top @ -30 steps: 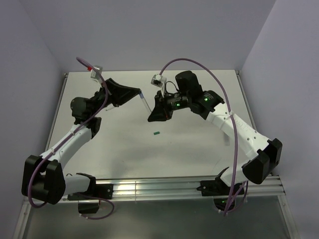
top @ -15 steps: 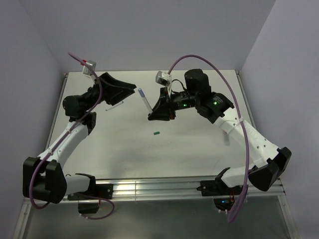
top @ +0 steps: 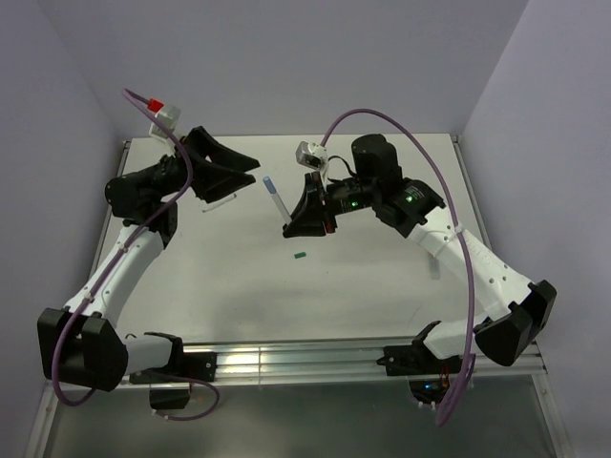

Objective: Insert the pens into the pen caps

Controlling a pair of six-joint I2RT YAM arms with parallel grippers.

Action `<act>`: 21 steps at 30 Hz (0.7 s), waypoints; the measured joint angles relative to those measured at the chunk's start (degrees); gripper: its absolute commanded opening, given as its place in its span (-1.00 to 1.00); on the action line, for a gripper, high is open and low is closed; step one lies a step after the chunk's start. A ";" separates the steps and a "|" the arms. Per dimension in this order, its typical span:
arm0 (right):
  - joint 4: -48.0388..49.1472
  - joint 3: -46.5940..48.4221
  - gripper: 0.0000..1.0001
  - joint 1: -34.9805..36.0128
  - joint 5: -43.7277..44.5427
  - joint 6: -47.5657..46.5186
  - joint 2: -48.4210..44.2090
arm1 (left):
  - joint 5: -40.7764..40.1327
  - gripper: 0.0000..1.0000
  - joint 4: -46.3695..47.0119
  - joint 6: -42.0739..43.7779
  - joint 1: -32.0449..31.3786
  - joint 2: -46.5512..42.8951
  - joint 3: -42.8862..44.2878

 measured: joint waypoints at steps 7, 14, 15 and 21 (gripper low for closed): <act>0.90 -1.29 -1.00 0.02 -1.09 0.42 0.09 | -0.15 0.19 1.44 -0.92 0.07 1.51 0.04; 1.73 -1.68 -1.00 0.02 -1.20 0.44 1.31 | -0.28 0.08 4.35 -3.34 -0.09 2.56 0.04; 1.77 -1.77 -1.00 0.02 -1.22 0.46 1.44 | -0.28 0.06 4.63 -3.41 -0.26 2.56 0.04; 2.01 -2.10 -1.00 0.17 -1.25 1.51 1.99 | -0.26 -0.05 5.49 -3.54 -1.79 2.56 0.00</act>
